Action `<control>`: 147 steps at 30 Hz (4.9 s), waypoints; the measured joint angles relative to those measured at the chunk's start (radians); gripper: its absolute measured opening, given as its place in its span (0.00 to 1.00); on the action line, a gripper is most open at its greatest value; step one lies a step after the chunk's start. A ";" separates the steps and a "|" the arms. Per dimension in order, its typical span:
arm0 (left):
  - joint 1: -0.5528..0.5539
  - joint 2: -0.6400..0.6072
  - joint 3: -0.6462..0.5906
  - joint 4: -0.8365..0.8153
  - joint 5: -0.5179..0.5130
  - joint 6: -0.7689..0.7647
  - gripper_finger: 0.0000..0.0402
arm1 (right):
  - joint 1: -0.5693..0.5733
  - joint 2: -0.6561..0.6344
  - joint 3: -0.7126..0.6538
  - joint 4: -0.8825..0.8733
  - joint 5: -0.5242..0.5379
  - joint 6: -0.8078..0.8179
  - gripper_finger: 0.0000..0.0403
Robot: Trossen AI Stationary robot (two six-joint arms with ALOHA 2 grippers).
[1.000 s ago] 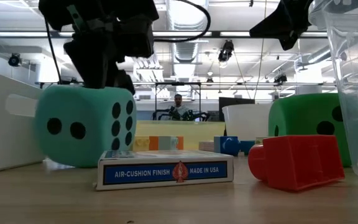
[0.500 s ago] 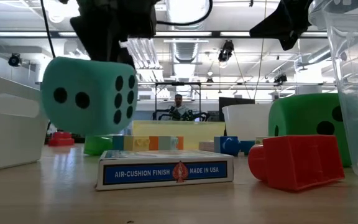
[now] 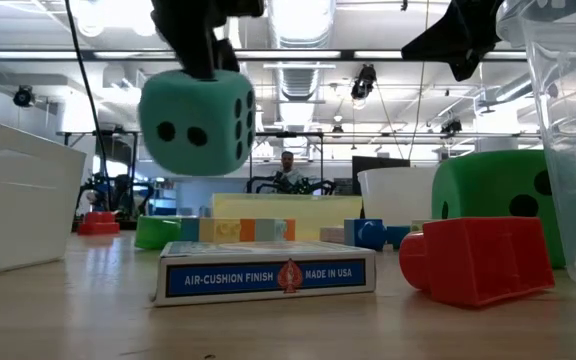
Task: Pick & Place Toys
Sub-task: Put the blue die into the yellow bin
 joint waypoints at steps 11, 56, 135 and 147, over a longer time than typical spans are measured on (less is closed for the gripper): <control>0.029 -0.001 0.140 -0.089 -0.384 0.012 0.22 | 0.000 0.000 0.000 0.000 0.000 0.000 0.05; 0.378 0.007 0.065 0.163 -0.607 0.328 0.22 | 0.000 0.000 0.000 -0.001 0.000 -0.001 0.05; 0.371 0.028 -0.506 0.816 -0.633 0.338 0.21 | 0.000 0.000 0.000 -0.002 0.000 -0.001 0.05; 0.367 0.028 -0.507 0.814 -0.621 0.317 0.38 | 0.000 0.000 0.000 -0.002 0.000 -0.002 0.05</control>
